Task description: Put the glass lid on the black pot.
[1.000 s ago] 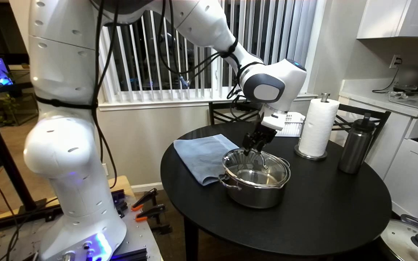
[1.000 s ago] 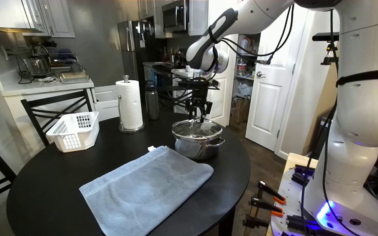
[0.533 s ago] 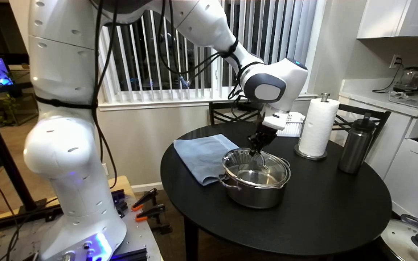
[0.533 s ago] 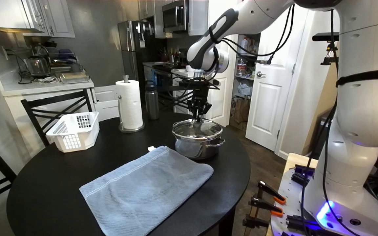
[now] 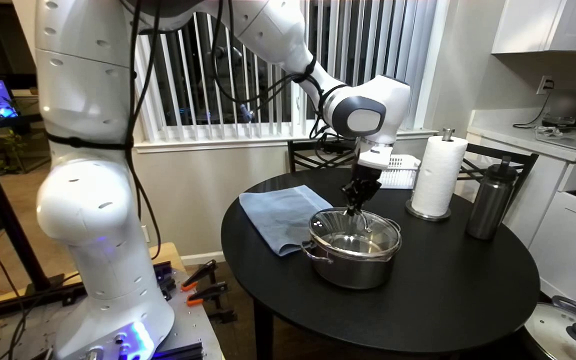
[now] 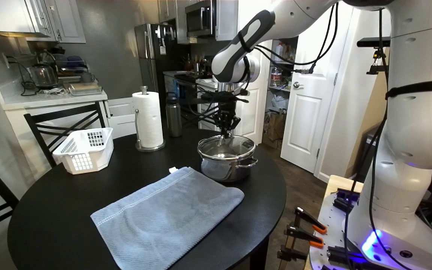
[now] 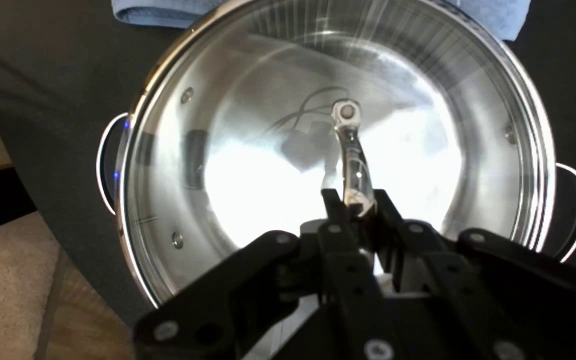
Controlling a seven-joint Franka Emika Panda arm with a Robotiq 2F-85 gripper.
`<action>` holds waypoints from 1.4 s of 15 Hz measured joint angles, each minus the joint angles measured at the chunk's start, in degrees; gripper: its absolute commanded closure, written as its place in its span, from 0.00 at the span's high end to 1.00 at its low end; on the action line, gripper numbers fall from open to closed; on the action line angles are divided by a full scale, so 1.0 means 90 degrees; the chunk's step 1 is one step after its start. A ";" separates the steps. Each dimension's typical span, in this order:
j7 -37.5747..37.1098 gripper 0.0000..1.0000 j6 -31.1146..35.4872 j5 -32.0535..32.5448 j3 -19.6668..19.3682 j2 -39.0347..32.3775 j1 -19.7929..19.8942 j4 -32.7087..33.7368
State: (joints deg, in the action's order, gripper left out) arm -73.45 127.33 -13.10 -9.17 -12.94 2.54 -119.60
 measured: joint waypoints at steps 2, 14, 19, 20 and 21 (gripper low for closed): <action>-0.0197 0.04 0.0045 0.0233 0.0004 0.0019 -0.0070 -0.0005; -0.0285 0.44 0.0928 0.0362 0.0093 0.0146 -0.0126 -0.0436; -0.0285 0.73 0.1193 0.0313 0.0110 0.0323 -0.0128 -0.0615; -0.0285 0.80 0.1236 0.0314 0.0119 0.0416 -0.0131 -0.0672; -0.0285 0.86 0.1268 0.0322 0.0129 0.0524 -0.0135 -0.0728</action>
State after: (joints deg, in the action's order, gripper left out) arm -76.02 138.74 -10.20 -8.01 -8.23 1.32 -126.15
